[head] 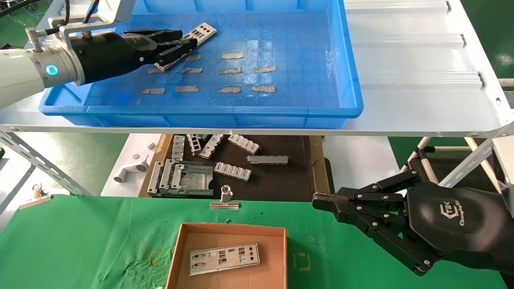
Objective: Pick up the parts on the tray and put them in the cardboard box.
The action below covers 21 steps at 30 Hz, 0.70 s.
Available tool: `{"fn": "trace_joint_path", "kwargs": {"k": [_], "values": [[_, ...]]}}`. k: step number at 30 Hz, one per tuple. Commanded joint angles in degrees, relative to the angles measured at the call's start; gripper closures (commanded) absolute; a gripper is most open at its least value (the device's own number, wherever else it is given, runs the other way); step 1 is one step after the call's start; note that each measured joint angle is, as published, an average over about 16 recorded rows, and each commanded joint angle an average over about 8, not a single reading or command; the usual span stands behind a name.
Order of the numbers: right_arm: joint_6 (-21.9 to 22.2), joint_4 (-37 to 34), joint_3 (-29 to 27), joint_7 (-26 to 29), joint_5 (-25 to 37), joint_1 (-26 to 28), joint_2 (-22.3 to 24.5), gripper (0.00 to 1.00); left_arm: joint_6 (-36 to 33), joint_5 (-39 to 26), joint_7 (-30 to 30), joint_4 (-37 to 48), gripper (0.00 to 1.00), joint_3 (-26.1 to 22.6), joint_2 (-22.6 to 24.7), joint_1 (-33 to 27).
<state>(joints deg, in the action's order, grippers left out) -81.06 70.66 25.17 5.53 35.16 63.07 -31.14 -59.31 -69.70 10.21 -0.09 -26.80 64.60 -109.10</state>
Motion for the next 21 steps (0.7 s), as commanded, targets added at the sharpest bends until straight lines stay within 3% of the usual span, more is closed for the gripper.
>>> {"fn": "trace_joint_path", "kwargs": {"k": [1, 14, 21], "values": [[0.0, 0.0, 0.0, 0.0, 0.0, 0.0, 0.0, 1.0, 0.16, 0.01, -0.01, 0.06, 1.0, 0.01, -0.02, -0.02], [0.0, 0.0, 0.0, 0.0, 0.0, 0.0, 0.0, 1.0, -1.4, 1.11, 0.36, -0.49, 1.0, 0.77, -0.72, -0.51], [0.0, 0.0, 0.0, 0.0, 0.0, 0.0, 0.0, 1.0, -7.3, 1.77, 1.57, -1.8, 1.0, 1.2, -2.52, -1.21]]}}
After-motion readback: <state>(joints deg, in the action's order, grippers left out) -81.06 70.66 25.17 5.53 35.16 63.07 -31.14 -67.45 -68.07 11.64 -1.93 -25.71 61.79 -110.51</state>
